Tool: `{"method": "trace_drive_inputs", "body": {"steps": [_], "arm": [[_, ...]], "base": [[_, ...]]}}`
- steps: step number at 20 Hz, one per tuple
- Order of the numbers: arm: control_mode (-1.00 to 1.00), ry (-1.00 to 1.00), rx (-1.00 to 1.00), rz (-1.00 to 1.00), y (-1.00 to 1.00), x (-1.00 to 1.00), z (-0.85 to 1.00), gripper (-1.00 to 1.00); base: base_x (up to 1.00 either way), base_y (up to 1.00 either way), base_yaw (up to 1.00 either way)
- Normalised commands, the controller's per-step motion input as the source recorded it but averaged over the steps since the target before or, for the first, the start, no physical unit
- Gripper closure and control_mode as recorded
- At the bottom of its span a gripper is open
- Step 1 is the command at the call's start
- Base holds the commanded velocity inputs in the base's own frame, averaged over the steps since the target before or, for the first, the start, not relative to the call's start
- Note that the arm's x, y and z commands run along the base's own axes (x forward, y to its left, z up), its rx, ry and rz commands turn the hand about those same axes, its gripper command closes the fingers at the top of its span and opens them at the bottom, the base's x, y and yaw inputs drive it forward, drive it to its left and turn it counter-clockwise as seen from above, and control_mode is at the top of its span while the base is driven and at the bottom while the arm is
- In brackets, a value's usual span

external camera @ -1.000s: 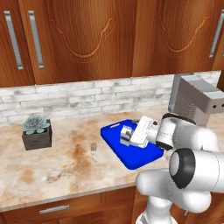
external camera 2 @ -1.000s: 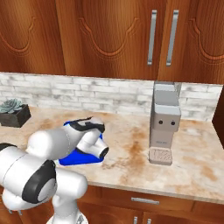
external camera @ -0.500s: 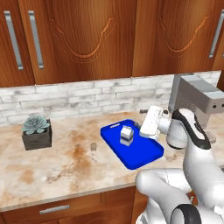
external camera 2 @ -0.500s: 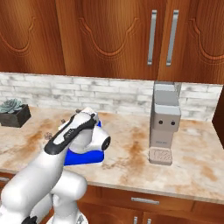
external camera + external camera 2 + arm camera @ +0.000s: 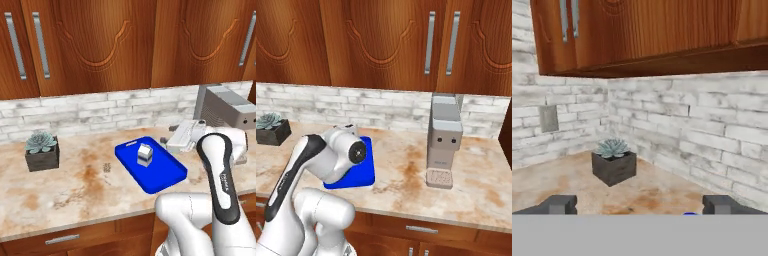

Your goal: Take out the milk from the fridge and place it on the tray on the counter. Then take the sugar cube near the tray and place it in the tray.

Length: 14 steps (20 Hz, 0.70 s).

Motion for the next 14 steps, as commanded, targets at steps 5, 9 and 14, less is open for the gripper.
{"method": "trace_drive_inputs", "body": {"steps": [5,9,14], "arm": [[-1.00,0.32,-0.04,-0.06,-0.24,-0.94,0.61,-1.00],[-1.00,0.42,-0.12,-0.12,0.33,-0.57,0.39,-1.00],[-1.00,0.45,-0.20,-0.10,0.97,-0.17,-0.12,-1.00]], "base": [[0.00,0.00,0.00],[0.00,0.00,0.00],[0.00,0.00,0.00]]}}
